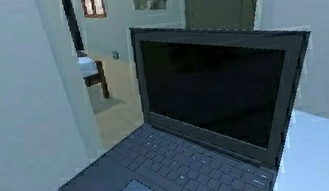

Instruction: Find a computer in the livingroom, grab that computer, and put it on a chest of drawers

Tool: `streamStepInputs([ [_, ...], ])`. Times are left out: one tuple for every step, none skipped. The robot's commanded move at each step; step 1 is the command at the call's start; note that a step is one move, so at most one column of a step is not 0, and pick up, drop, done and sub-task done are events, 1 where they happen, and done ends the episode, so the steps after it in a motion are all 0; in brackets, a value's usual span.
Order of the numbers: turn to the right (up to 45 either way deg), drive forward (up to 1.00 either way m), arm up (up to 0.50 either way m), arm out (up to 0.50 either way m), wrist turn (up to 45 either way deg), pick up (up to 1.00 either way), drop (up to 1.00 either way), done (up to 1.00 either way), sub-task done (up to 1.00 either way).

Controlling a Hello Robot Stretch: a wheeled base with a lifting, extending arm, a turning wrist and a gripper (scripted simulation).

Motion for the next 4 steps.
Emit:
streamStepInputs([
  [6.0, 0.00, 0.00, 0.00, 0.0, 0.00, 0.00, 0.00, 0.00],
  [0.0, 0.70, 0.00, 0.00, 0.0, 0.00, 0.00, 0.00, 0.00],
  [-18.0, 0.00, 0.00, 0.00, 0.0, 0.00, 0.00, 0.00, 0.00],
  [0.0, 1.00, 0.00, 0.00, 0.0, 0.00, 0.00, 0.00, 0.00],
])
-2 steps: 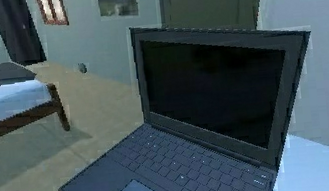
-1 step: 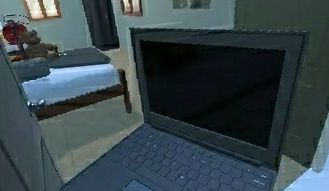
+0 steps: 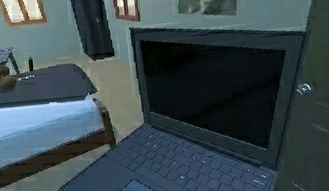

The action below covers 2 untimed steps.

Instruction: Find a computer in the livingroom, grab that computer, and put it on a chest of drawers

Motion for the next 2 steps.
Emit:
streamStepInputs([
  [0.0, 1.00, 0.00, 0.00, 0.0, 0.00, 0.00, 0.00, 0.00],
  [0.0, 0.55, 0.00, 0.00, 0.0, 0.00, 0.00, 0.00, 0.00],
])
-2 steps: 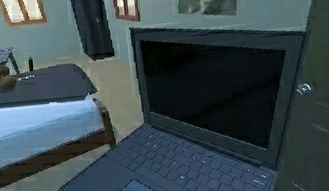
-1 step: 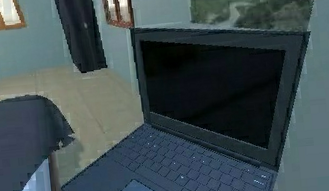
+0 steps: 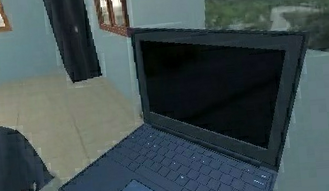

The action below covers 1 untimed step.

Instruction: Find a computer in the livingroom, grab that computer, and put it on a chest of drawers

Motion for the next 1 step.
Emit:
streamStepInputs([
  [-18.0, 0.00, 0.00, 0.00, 0.0, 0.00, 0.00, 0.00, 0.00],
])
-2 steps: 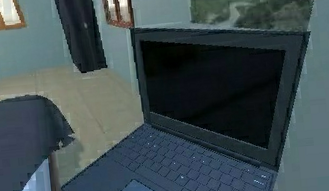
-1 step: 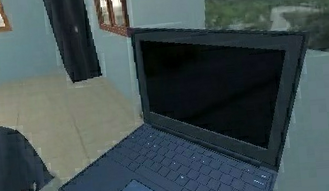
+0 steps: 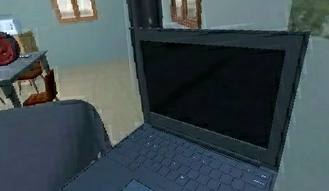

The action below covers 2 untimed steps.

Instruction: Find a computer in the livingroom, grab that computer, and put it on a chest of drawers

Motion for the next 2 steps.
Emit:
streamStepInputs([
  [0.0, 1.00, 0.00, 0.00, 0.0, 0.00, 0.00, 0.00, 0.00],
  [0.0, 0.95, 0.00, 0.00, 0.0, 0.00, 0.00, 0.00, 0.00],
])
